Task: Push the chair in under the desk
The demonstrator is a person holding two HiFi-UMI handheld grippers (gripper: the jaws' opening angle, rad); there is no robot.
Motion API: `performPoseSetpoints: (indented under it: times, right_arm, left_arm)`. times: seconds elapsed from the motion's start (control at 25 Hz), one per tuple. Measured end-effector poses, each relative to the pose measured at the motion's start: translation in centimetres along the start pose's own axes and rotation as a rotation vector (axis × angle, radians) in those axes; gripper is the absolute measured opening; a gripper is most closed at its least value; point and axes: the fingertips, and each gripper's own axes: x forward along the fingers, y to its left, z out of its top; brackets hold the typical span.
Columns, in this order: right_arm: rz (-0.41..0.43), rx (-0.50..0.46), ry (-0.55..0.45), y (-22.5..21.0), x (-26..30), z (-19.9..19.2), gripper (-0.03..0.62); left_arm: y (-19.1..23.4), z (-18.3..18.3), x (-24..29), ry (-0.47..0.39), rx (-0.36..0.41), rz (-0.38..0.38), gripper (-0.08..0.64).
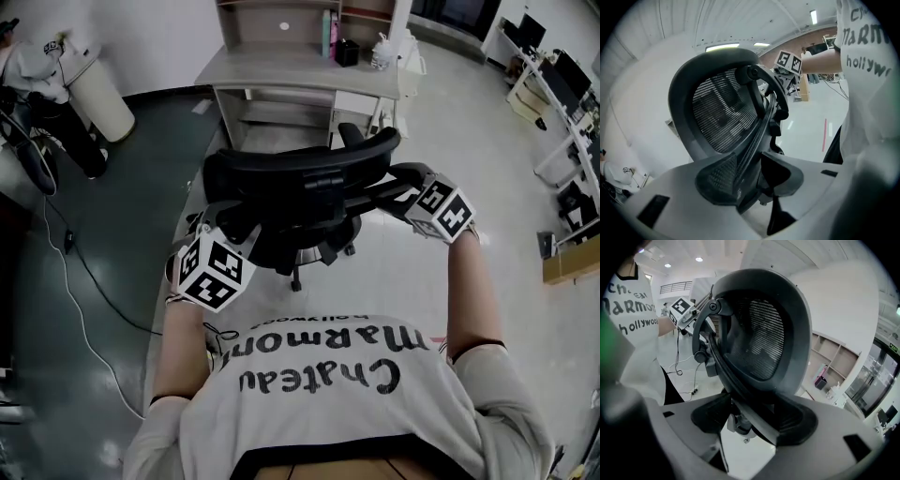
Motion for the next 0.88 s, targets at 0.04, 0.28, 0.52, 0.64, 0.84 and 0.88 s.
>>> performPoseSetpoints:
  times: [0.04, 0.28, 0.52, 0.64, 0.84, 0.88]
  right_arm:
    - [-0.010, 0.009, 0.002, -0.4, 0.7, 0.5, 0.293]
    - [-0.094, 0.035, -0.012, -2.8, 5.0, 3.5, 0.296]
    - [-0.171, 0.057, -0.051, -5.7, 9.8, 7.5, 0.296]
    - [-0.184, 0.064, -0.058, -5.7, 10.5, 7.7, 0.296]
    - [-0.184, 0.077, -0.063, -5.3, 10.1, 8.3, 0.295]
    - [-0.185, 0.077, -0.064, -5.4, 10.1, 8.4, 0.295]
  left_arm:
    - [1.1, -0.4, 0.5, -0.003, 0.007, 0.002, 0.160]
    - [7.5, -2.4, 3.2, -0.035, 0.030, 0.007, 0.169]
    - [14.7, -4.5, 6.1, -0.042, 0.046, -0.022, 0.172]
    - [15.5, -5.0, 6.8, -0.015, 0.048, -0.024, 0.176]
    - [15.9, -4.8, 6.7, -0.011, 0.031, -0.031, 0.181]
    - [16.1, -4.7, 6.7, -0.013, 0.026, -0.027, 0.183]
